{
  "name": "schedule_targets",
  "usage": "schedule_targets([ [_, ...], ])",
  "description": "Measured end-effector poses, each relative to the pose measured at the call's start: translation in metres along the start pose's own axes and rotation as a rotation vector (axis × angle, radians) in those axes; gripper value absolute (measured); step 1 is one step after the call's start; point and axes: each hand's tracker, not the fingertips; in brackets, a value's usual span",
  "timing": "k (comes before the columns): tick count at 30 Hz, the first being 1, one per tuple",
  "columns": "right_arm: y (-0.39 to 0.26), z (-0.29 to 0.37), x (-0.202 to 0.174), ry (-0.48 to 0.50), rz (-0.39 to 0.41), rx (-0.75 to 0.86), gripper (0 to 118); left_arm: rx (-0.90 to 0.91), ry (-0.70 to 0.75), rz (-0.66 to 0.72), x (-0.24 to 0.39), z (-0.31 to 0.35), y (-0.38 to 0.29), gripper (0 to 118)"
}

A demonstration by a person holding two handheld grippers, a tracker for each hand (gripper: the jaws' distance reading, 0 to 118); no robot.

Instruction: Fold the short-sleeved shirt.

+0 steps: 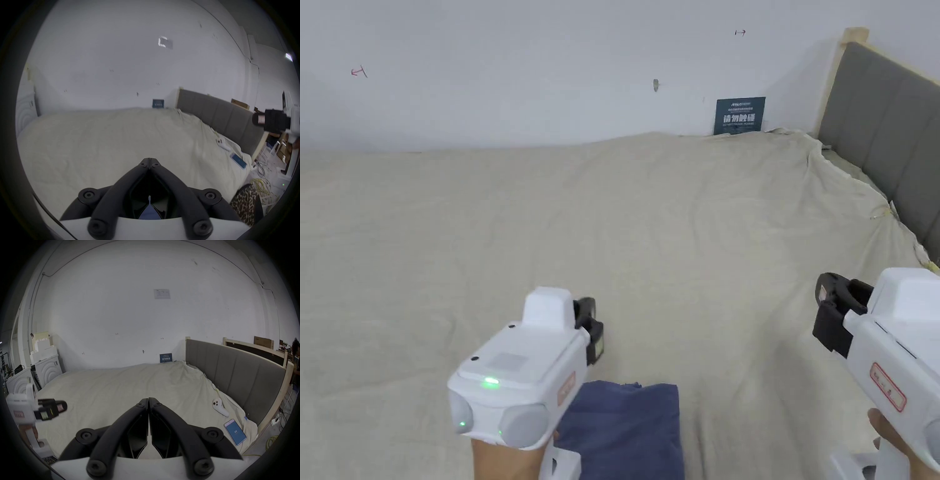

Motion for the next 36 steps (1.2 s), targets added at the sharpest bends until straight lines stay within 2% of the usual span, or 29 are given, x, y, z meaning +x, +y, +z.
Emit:
schedule_targets([
  [7,0.006,0.000,-0.029,0.034,0.012,0.085,0,0.160,0.155,-0.006,-0.042,0.034,0.030,0],
  [14,0.002,-0.001,-0.052,0.047,0.043,0.131,0,0.245,0.277,-0.003,-0.069,0.060,0.022,0],
  [28,-0.015,-0.014,-0.075,0.104,0.038,0.116,0,0.270,0.322,0.051,-0.087,0.069,0.015,0],
  [31,-0.033,-0.025,-0.087,0.145,0.026,0.075,0,0.262,0.322,0.049,-0.088,0.069,0.013,0],
  [36,-0.084,-0.051,-0.118,0.214,0.076,-0.040,0,0.239,0.317,0.040,-0.094,0.071,0.003,0],
])
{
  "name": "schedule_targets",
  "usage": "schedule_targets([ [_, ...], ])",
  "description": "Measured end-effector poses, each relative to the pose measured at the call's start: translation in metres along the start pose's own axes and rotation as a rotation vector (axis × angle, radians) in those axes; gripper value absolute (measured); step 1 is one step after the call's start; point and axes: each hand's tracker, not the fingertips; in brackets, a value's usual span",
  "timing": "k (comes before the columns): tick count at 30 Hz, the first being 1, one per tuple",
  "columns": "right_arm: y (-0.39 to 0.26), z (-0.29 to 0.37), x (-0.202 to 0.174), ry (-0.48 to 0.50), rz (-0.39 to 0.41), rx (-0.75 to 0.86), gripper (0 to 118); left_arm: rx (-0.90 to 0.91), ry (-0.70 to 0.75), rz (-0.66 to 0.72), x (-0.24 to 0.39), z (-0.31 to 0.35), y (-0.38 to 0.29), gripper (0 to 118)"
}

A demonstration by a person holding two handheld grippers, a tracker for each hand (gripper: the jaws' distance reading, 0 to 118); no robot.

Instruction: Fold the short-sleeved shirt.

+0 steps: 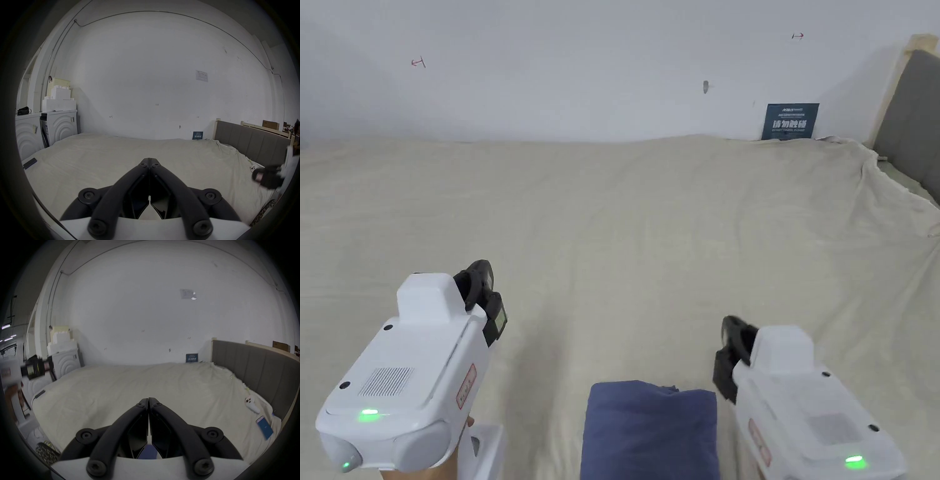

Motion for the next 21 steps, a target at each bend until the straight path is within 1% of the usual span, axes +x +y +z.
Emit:
schedule_targets([
  [2,-0.022,-0.014,-0.012,0.031,0.009,-0.065,0,-0.015,-0.005,0.000,-0.003,0.001,-0.004,0],
  [5,-0.049,-0.032,-0.025,0.051,0.035,-0.127,0,-0.039,-0.005,-0.005,-0.007,0.001,-0.012,0],
  [9,-0.082,-0.053,-0.035,0.078,0.037,-0.196,0,-0.079,-0.017,-0.004,-0.013,0.000,-0.025,0],
  [12,-0.105,-0.065,-0.041,0.090,0.060,-0.252,0,-0.114,-0.023,0.002,-0.015,0.000,-0.036,0],
  [14,-0.116,-0.068,-0.042,0.098,0.059,-0.279,0,-0.137,-0.033,0.010,-0.017,-0.001,-0.042,0],
  [19,-0.143,-0.083,-0.042,0.083,0.089,-0.390,0,-0.218,-0.093,0.050,-0.016,-0.001,-0.057,0],
  [21,-0.148,-0.085,-0.041,0.090,0.080,-0.374,0,-0.246,-0.110,0.069,-0.014,0.000,-0.064,0],
])
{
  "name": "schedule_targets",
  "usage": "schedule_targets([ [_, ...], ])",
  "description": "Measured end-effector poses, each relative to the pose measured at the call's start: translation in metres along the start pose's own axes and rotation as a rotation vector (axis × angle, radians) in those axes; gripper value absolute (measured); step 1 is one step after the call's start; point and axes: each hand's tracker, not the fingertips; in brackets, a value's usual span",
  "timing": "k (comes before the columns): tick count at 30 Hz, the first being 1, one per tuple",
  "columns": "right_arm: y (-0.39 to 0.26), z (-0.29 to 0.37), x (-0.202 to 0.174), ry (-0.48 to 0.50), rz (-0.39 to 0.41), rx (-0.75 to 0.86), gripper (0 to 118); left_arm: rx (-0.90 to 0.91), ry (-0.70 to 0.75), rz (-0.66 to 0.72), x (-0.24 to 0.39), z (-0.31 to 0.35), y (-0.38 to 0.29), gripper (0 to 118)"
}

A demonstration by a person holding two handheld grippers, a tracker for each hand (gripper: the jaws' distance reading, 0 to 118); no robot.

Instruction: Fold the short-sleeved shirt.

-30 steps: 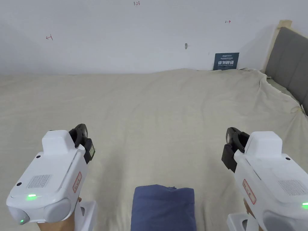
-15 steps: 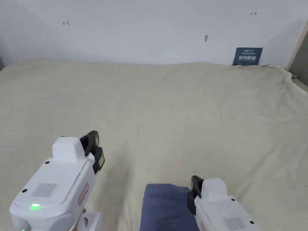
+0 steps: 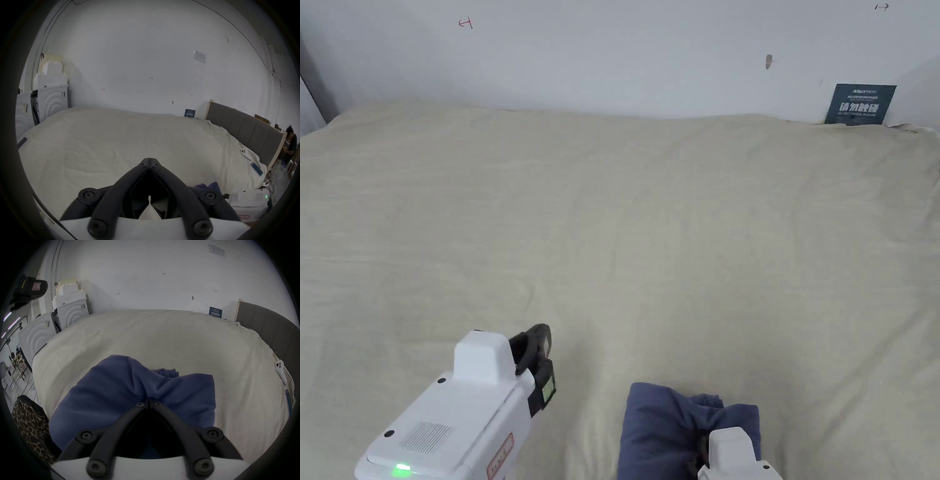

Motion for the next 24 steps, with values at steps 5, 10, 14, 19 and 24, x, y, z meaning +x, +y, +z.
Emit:
schedule_targets([
  [5,0.000,0.002,0.001,0.005,0.002,0.008,0,-0.236,-0.094,0.102,0.002,-0.024,-0.021,7],
  [10,-0.001,0.003,0.005,0.022,-0.013,0.014,0,-0.522,-0.173,0.208,0.003,-0.068,-0.051,73],
  [14,-0.001,0.004,0.007,0.029,-0.020,0.015,0,-0.661,-0.246,0.250,0.001,-0.099,-0.069,93],
  [19,0.001,0.005,0.007,0.032,-0.036,0.005,0,-0.741,-0.332,0.273,0.002,-0.123,-0.078,93],
  [24,0.001,0.005,0.009,0.040,-0.040,0.005,0,-0.836,-0.407,0.302,0.002,-0.147,-0.082,88],
])
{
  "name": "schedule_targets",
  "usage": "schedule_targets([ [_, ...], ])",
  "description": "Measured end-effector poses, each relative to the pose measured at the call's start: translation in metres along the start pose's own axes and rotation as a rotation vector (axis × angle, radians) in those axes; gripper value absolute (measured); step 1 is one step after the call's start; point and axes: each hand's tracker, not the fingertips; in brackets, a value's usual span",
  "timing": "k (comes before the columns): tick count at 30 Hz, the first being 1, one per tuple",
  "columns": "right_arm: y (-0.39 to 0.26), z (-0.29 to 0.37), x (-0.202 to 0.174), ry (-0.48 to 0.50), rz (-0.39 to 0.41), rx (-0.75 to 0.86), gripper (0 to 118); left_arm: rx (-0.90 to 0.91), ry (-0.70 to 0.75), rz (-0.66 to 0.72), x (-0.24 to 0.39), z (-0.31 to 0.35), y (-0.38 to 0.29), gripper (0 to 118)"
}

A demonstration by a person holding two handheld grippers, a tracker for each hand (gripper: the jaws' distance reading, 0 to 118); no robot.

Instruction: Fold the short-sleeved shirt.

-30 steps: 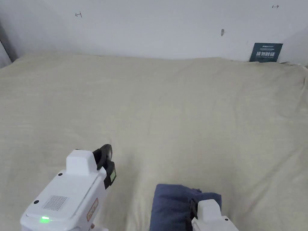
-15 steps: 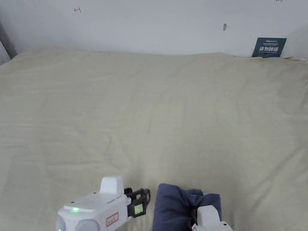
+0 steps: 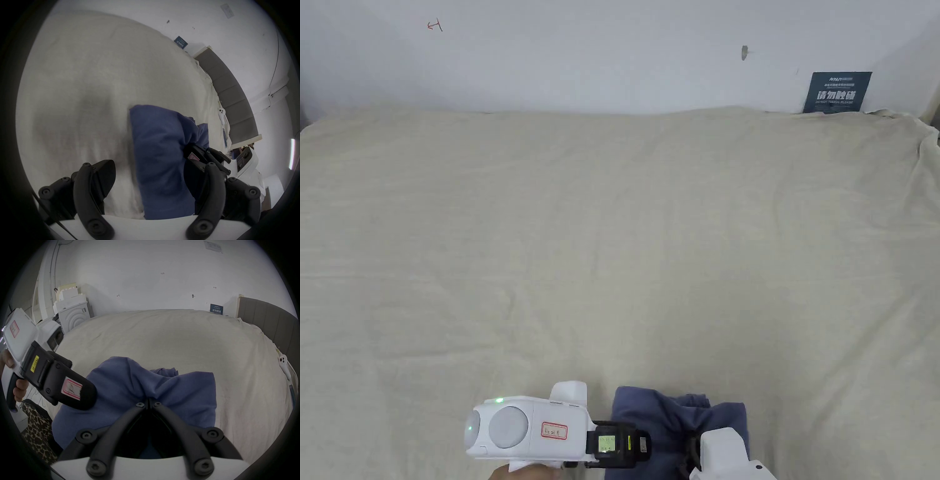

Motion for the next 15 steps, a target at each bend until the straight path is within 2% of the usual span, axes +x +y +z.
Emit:
schedule_targets([
  [2,0.000,0.001,0.001,0.003,-0.003,0.000,0,-0.011,0.013,-0.033,0.001,-0.003,0.000,84],
  [4,0.002,0.002,0.001,0.008,-0.004,-0.001,0,-0.024,0.054,-0.093,0.003,-0.002,-0.001,68],
  [5,0.004,0.004,0.002,0.016,-0.005,-0.002,0,-0.021,0.062,-0.100,0.005,0.000,-0.002,53],
  [6,0.006,0.006,0.002,0.023,-0.006,-0.003,0,-0.012,0.049,-0.089,0.006,0.003,-0.002,32],
  [8,0.012,0.012,0.000,0.023,0.003,-0.001,0,0.019,-0.041,-0.059,0.014,0.008,-0.006,27],
  [11,0.018,0.022,0.003,0.014,0.010,0.026,0,0.037,0.042,-0.162,0.024,0.004,-0.011,25],
  [15,0.034,0.044,0.012,-0.002,-0.001,0.086,0,0.060,0.020,-0.129,0.025,0.016,-0.011,18],
])
